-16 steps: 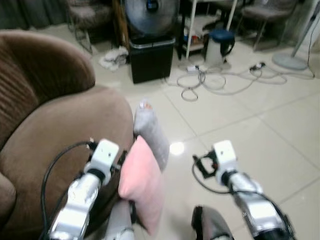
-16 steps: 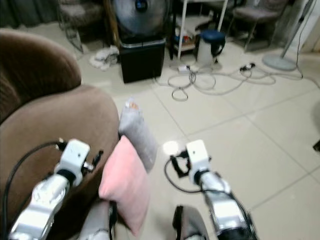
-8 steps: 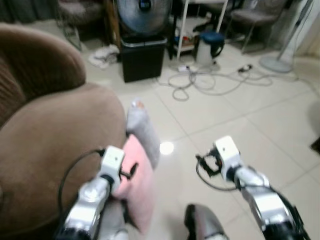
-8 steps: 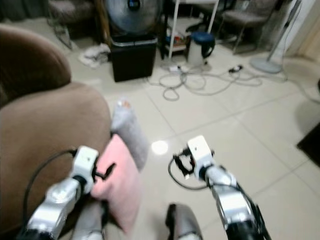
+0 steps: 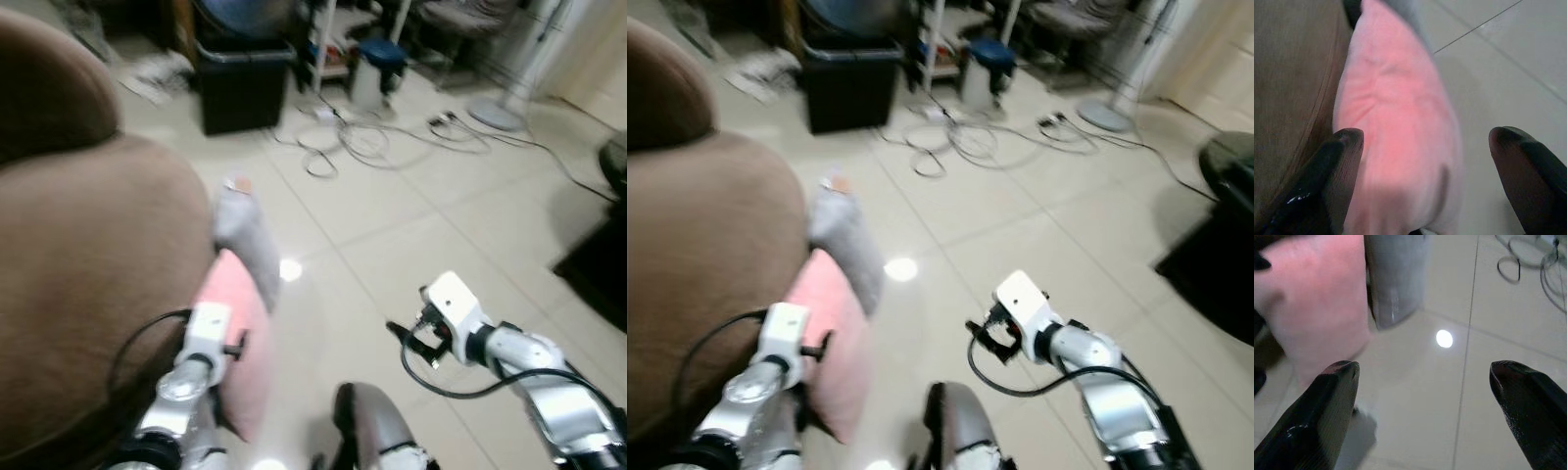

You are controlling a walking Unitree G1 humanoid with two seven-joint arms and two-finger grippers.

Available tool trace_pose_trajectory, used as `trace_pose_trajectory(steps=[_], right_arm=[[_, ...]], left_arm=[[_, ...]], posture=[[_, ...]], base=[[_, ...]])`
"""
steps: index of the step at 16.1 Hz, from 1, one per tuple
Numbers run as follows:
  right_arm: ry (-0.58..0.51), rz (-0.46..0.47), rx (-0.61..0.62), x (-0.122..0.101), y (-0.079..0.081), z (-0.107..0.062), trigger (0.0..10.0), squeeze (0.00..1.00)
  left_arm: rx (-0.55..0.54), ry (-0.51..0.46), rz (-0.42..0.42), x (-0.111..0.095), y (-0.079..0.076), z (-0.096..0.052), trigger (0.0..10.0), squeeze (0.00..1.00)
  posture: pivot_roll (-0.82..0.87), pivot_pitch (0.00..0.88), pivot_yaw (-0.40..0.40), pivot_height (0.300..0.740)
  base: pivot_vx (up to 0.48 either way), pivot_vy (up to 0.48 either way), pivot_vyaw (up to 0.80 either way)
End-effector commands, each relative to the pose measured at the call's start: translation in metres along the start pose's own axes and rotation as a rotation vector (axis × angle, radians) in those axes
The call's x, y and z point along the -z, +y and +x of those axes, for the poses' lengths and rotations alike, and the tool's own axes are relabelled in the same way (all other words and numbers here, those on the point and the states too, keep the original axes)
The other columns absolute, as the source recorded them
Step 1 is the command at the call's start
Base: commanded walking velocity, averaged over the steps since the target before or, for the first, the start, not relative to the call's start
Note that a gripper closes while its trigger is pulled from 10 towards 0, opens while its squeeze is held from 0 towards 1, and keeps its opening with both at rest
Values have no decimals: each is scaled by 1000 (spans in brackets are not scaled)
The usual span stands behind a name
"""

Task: Move the pillow to the sofa from floor

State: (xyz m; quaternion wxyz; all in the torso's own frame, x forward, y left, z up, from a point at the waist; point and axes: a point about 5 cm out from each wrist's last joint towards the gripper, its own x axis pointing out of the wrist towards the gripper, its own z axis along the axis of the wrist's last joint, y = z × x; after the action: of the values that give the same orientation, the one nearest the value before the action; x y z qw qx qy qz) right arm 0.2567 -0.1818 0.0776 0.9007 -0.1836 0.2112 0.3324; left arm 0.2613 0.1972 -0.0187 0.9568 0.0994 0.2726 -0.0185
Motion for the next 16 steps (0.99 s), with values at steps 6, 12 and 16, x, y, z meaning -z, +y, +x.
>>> trace_pose_trajectory(steps=[6,12,16], right_arm=[[29,-65,-155,-6,14,-20,10000,0],[22,-30,-203,-6,38,-36,10000,0],[32,-39,-205,-10,38,-38,10000,0]], left_arm=[[-203,-20,136,15,23,-6,10000,1000],[-355,-114,258,12,40,-13,10000,361],[-257,-12,238,31,26,-15,10000,0]], posture=[[-111,232,-305,584],[-138,246,-310,584],[-157,244,-315,584]], base=[[0,0,0],[0,0,0],[0,0,0]])
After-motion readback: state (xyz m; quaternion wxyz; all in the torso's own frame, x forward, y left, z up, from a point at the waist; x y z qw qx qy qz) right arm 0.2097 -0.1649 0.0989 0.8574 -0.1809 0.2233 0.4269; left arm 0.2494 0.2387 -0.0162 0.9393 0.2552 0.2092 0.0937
